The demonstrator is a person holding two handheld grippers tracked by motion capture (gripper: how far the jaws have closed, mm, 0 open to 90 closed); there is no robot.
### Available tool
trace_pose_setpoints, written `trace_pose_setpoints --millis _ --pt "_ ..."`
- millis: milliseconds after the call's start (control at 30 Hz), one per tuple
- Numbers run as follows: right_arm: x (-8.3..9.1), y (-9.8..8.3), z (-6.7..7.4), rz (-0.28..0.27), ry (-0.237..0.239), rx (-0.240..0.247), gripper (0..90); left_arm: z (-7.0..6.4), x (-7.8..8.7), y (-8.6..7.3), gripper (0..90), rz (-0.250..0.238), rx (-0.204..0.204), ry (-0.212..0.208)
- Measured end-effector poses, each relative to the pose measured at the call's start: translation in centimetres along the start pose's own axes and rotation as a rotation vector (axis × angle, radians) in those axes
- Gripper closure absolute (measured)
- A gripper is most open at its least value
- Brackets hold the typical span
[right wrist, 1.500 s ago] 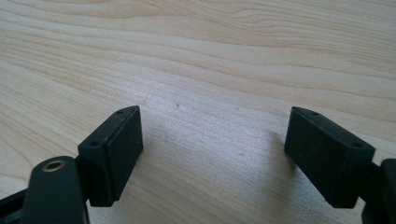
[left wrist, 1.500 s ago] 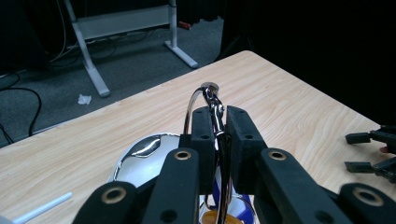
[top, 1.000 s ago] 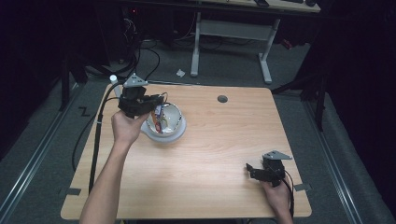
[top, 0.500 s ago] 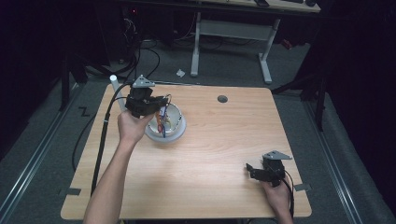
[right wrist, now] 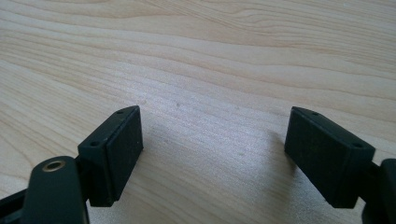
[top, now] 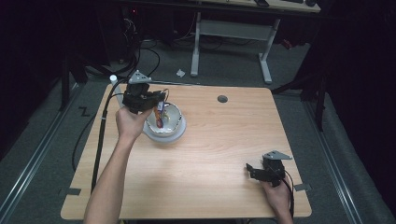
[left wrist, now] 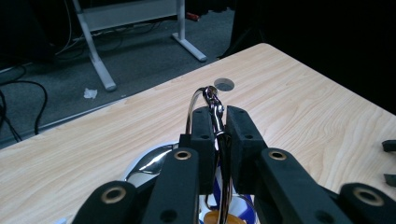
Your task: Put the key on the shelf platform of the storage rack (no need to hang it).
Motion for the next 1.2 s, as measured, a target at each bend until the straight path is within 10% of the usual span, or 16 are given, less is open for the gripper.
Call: trace_pose_setpoints --millis 767,1200 --pt "0.0 0.0 0.0 0.0 0.001 0.003 19.3 2.6 -3.0 -4.0 82.1 0.062 -0.094 0.081" --pt "0.0 0.0 0.0 0.0 0.0 0.004 19.3 4.2 -3.8 -4.4 82.0 0.082 -0.072 0.104"
Point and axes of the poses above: each handheld gripper's, and its own axes: x roughly backward along the jaws, y roughly out of its top, z roughly to its left, the point moved 9 cm from there along -x, roughly forward along the jaws, and after that the axes turned 6 degrees about z, right-handed, at the moved point
